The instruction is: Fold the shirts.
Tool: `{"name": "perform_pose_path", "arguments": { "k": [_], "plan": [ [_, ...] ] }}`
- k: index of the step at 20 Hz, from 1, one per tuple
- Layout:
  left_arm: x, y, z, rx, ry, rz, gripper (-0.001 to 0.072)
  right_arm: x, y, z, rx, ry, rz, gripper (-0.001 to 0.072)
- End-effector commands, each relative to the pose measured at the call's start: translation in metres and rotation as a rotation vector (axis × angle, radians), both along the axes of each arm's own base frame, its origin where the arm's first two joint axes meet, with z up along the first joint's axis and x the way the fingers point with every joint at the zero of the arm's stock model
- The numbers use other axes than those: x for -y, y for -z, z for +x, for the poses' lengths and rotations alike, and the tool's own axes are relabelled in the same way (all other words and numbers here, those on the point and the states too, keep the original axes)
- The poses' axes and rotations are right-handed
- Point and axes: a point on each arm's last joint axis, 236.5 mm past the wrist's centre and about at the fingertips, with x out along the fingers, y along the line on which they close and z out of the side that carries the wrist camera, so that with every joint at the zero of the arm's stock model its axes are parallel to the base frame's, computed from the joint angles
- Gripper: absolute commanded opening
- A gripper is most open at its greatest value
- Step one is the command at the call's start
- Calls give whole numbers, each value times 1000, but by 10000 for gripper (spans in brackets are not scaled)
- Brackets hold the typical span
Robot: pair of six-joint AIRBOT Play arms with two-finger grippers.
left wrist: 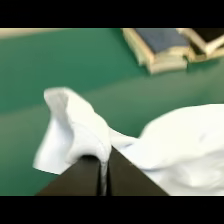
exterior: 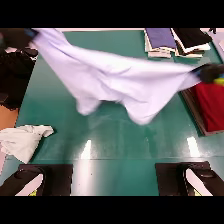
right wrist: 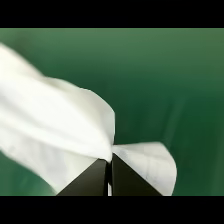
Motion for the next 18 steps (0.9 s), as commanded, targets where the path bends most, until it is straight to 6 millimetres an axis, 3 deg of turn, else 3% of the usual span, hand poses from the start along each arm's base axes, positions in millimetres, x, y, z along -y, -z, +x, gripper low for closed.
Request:
{"name": "perform_pose_path", "arguments": {
  "k": [1,4,6,8,10,11,13,16,18],
  "plan": [
    [-12,-104,-90,290,-18,-20,26,31,-108,-55,254,135,-97,16],
    [-15,-141,-137,393,-15,-55,25,38,-147,-79,336,188,-140,15],
    [-13,-139,-143,376,-2,-54,25,38,-162,-79,351,185,-154,16],
    [-6,-108,-127,249,24,-20,25,42,-164,-68,323,175,-155,16],
    [1,-55,-92,57,52,29,25,48,-146,-41,242,152,-128,16],
    [4,-22,-72,-46,63,45,25,50,-131,-25,193,134,-97,15],
    [8,54,-30,-258,71,58,25,55,-77,12,40,103,-43,15],
    [10,185,24,-552,51,52,26,39,43,58,-265,14,22,16],
    [7,258,52,-659,14,48,26,35,121,75,-444,7,-6,16]
  ]
}}
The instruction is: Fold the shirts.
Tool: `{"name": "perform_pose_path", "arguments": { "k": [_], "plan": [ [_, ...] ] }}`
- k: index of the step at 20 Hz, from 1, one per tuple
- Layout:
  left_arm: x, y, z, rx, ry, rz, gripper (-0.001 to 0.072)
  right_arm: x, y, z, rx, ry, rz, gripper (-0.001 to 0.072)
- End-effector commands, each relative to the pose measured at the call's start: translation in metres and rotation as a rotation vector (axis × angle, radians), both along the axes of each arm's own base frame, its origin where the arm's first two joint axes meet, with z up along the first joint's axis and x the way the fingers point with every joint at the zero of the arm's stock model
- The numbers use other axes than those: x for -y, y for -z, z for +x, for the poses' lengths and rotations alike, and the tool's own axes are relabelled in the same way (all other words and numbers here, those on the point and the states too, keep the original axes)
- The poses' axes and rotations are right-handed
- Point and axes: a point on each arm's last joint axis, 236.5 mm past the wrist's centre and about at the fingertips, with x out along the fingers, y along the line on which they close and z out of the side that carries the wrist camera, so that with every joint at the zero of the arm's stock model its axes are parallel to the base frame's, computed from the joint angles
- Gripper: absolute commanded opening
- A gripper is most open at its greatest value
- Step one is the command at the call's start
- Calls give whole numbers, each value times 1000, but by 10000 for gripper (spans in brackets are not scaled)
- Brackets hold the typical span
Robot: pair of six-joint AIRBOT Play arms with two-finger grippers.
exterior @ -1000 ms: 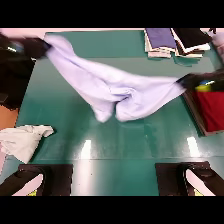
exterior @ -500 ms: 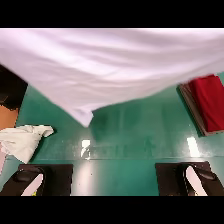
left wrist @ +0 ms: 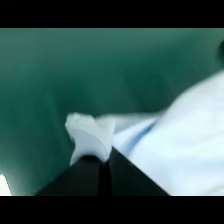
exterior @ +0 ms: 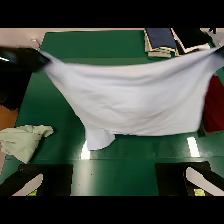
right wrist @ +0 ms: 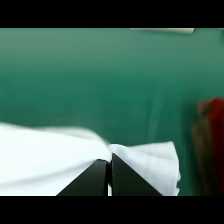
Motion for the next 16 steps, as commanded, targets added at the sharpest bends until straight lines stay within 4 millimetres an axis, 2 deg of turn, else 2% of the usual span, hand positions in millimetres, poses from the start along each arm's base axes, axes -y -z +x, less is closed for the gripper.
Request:
{"name": "perform_pose_path", "arguments": {
  "k": [1,2,3,4,6,7,8,9,11,13,14,16],
  "plan": [
    [-4,131,43,-204,-44,25,25,-7,125,29,-289,-6,-22,16],
    [-6,154,59,-221,-53,36,26,-5,145,41,-321,14,-39,15],
    [-7,169,73,-226,-74,35,26,-7,157,53,-328,21,-45,16],
    [-10,181,87,-219,-97,34,26,-11,161,65,-316,15,-44,16],
    [-15,189,109,-188,-138,29,28,-17,156,88,-284,0,-49,24],
    [-21,186,115,-175,-157,25,40,-17,151,98,-269,-3,-49,245],
    [-29,180,118,-174,-178,15,298,-18,144,103,-265,-4,-42,440],
    [-39,175,117,-204,-199,-2,516,-16,137,102,-274,-6,-40,439],
    [-66,175,92,-346,-211,-17,538,-14,128,90,-287,-18,-47,436],
    [-87,190,59,-455,-204,-2,537,-12,127,66,-307,-29,-53,425],
    [-95,201,43,-489,-227,-6,537,-21,130,52,-317,-58,-32,425],
    [-99,228,9,-537,-264,-15,538,-37,137,24,-343,-96,19,425]
  ]
}}
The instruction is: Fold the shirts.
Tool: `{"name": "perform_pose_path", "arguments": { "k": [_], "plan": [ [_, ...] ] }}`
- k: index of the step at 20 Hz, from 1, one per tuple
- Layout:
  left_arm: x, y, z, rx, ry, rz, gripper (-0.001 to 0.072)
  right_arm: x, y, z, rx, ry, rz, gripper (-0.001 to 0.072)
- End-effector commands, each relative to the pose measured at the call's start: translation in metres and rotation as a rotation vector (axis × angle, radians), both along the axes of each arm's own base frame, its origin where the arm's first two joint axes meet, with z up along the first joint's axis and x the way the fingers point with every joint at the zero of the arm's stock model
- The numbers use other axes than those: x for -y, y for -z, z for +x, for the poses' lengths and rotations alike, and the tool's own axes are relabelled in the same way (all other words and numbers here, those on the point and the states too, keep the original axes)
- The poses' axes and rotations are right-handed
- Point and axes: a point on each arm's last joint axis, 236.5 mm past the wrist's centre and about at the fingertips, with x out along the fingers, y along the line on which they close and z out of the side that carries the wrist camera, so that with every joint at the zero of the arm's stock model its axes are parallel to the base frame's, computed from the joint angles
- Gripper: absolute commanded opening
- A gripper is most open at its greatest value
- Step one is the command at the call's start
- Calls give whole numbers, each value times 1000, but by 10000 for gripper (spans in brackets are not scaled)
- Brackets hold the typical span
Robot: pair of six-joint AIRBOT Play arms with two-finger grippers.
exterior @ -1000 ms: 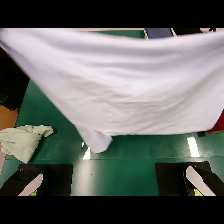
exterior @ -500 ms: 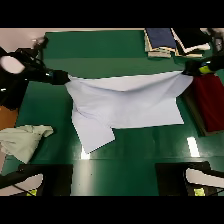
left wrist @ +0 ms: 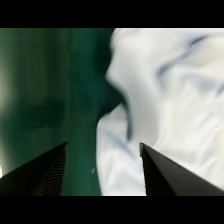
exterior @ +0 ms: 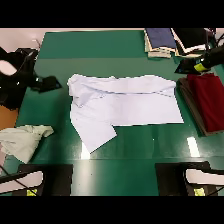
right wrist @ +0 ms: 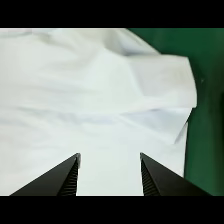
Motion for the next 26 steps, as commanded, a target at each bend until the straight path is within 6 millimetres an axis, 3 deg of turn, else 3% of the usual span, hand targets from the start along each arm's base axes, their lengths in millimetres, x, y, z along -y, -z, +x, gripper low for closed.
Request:
{"name": "perform_pose_path", "arguments": {
  "k": [1,4,6,8,16,18,19,22,26],
  "plan": [
    [-7,43,-63,-140,-47,-31,538,-23,9,-42,-41,-45,75,425],
    [10,88,-116,-244,-64,-90,537,-37,16,-59,-37,-43,122,425],
    [25,104,-130,-265,-57,-153,537,-43,18,-64,-23,-36,151,425],
    [36,106,-126,-235,-74,-215,537,-47,16,-67,-10,-33,170,425],
    [88,105,-112,-155,-32,-184,529,-47,13,-70,-2,-32,167,425],
    [89,104,-113,-157,-25,-184,80,-43,14,-71,-7,-23,168,425],
    [91,100,-112,-156,-14,-187,27,-37,16,-74,-24,-15,167,425],
    [92,75,-103,-131,66,-156,25,-4,39,-99,-117,63,174,425],
    [90,46,-88,-81,123,-118,26,66,102,-163,-274,323,181,446]
  ]
}}
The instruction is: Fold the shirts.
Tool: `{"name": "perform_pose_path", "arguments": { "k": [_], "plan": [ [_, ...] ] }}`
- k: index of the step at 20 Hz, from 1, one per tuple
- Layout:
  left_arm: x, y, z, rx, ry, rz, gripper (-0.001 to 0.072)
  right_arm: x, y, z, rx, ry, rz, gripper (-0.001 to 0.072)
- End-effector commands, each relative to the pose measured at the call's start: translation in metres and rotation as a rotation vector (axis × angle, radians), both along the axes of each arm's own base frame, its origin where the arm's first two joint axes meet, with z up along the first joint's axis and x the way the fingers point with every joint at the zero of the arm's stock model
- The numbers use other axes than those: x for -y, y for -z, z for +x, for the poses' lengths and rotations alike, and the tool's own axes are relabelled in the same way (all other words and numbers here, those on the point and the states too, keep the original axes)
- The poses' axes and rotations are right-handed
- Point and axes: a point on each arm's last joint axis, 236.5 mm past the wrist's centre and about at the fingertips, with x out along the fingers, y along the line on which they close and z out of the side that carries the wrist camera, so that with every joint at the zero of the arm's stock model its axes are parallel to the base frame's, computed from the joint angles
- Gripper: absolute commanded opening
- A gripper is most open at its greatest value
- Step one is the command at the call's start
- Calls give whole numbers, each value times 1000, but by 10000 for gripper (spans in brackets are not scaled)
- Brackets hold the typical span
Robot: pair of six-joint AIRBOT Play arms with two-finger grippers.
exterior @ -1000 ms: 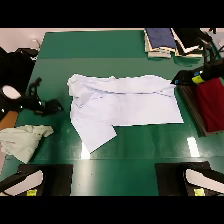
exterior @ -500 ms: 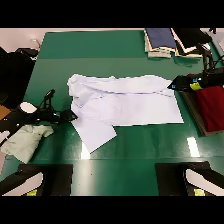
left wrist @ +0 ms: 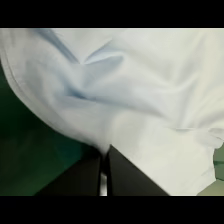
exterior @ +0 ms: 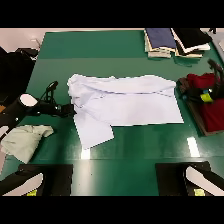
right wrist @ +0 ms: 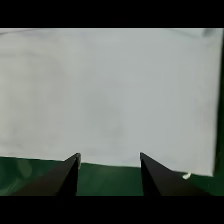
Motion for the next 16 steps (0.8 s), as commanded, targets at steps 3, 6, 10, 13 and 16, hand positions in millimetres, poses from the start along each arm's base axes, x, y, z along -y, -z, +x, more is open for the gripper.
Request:
{"name": "perform_pose_path", "arguments": {
  "k": [3,6,10,13,16],
  "plan": [
    [0,-20,8,32,41,22,26,58,82,-86,-243,276,94,492],
    [0,-20,8,31,40,21,26,52,110,-88,-254,350,211,482],
    [1,-20,8,29,37,17,26,39,122,-57,-192,377,292,445],
    [1,-20,8,27,33,15,26,23,134,-40,-181,332,268,370],
    [1,-20,8,27,35,15,25,3,137,-22,-141,271,239,247]
  ]
}}
